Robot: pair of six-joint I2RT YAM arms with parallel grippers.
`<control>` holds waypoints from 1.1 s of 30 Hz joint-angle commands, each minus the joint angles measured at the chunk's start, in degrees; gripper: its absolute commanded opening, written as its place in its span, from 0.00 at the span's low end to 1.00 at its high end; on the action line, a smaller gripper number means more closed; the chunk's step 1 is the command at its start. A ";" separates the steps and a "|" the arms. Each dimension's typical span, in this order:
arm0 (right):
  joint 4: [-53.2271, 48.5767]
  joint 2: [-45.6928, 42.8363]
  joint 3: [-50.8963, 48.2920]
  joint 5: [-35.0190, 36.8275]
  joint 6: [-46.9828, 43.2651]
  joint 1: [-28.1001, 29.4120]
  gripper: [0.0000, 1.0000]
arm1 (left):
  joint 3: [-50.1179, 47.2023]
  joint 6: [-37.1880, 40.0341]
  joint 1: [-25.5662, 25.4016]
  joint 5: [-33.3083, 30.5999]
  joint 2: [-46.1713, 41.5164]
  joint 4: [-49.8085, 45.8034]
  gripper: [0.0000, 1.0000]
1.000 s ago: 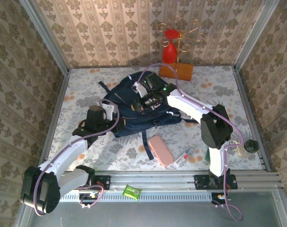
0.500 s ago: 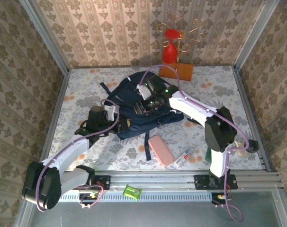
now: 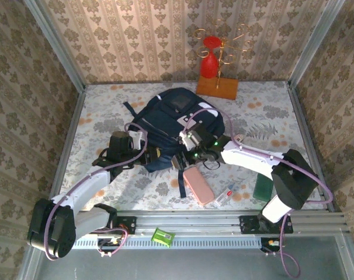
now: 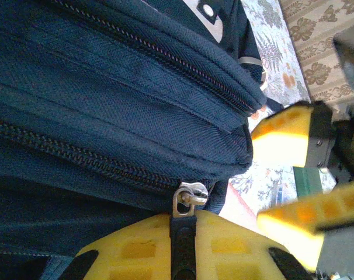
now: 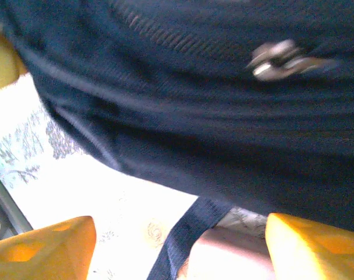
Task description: Pack the student bag
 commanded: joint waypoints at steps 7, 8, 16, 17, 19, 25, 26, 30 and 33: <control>5.45 2.72 3.46 17.97 -6.16 5.97 0.82 | 1.45 1.03 -0.13 1.47 -0.66 -3.51 0.00; 5.62 3.14 3.88 19.12 -7.06 6.55 0.82 | 1.47 1.03 -0.14 1.38 -0.65 -3.60 0.00; 8.62 8.00 4.46 19.29 -8.73 7.32 0.77 | 2.07 1.16 -0.13 0.55 -0.67 -4.34 0.00; 9.15 8.31 4.01 19.70 -8.53 7.29 0.72 | 2.16 1.25 -0.13 0.19 -0.67 -4.68 0.00; 10.01 8.69 3.08 21.23 -8.09 7.29 0.55 | 2.17 1.27 -0.13 -0.60 -0.59 -5.19 0.00; 10.64 8.42 0.72 24.10 -6.14 6.29 0.07 | 3.43 2.88 -0.13 -4.51 -0.27 -9.53 0.00; 10.71 8.10 0.10 24.64 -5.69 6.14 0.00 | 3.70 3.20 -0.13 -5.82 -0.37 -10.79 0.00; 10.91 6.61 -2.14 25.44 -4.67 5.65 0.00 | 4.44 4.41 0.04 -11.06 -0.58 -13.49 0.00; 10.64 5.63 -3.76 25.73 -3.54 5.12 0.00 | 4.96 5.42 0.13 -14.95 0.06 -14.99 0.00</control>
